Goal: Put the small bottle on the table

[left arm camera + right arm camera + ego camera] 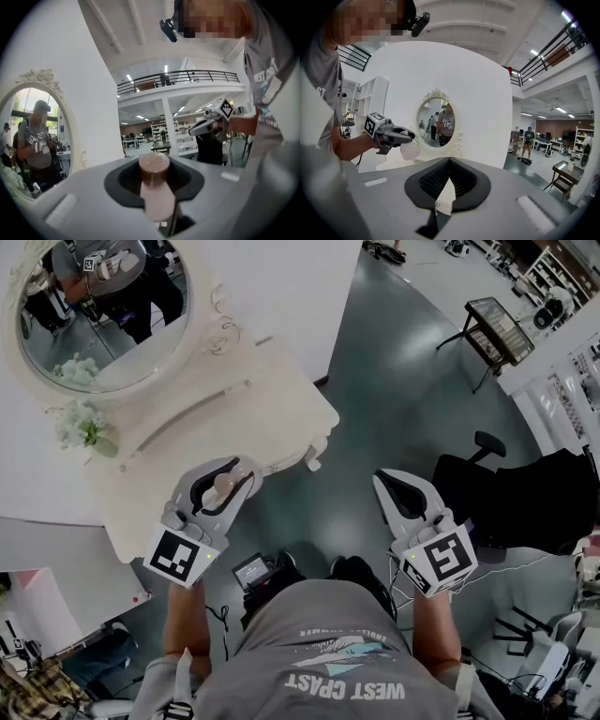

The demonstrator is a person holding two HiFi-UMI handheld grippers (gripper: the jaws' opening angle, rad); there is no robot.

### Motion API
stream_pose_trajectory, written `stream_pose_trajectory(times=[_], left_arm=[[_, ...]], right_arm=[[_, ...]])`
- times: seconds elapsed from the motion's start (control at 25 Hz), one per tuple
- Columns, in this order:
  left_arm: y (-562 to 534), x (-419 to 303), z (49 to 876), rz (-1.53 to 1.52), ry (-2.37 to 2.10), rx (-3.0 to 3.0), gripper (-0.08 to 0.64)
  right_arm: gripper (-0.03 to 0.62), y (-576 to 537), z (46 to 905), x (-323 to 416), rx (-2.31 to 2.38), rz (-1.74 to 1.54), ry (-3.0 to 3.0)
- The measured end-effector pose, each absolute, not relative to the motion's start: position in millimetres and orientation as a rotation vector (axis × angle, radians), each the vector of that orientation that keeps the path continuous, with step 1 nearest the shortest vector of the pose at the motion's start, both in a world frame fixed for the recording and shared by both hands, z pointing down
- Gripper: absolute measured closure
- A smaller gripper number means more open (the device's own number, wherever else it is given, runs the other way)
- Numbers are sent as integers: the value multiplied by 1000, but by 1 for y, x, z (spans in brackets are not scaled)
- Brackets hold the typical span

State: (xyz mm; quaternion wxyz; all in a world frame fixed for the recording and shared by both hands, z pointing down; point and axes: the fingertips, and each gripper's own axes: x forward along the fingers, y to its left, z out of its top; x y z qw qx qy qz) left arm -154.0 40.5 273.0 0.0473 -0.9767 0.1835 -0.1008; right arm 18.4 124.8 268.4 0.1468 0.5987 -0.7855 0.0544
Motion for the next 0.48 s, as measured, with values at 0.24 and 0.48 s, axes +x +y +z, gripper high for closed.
stream_pose_trajectory(times=[0.24, 0.48], left_arm=[[13, -142, 277, -325, 622, -2973, 456], [-11, -126, 280, -365, 769, -2954, 456]], right_arm=[[589, 89, 276, 34, 1676, 171, -2295], [589, 43, 282, 60, 1570, 176, -2390]])
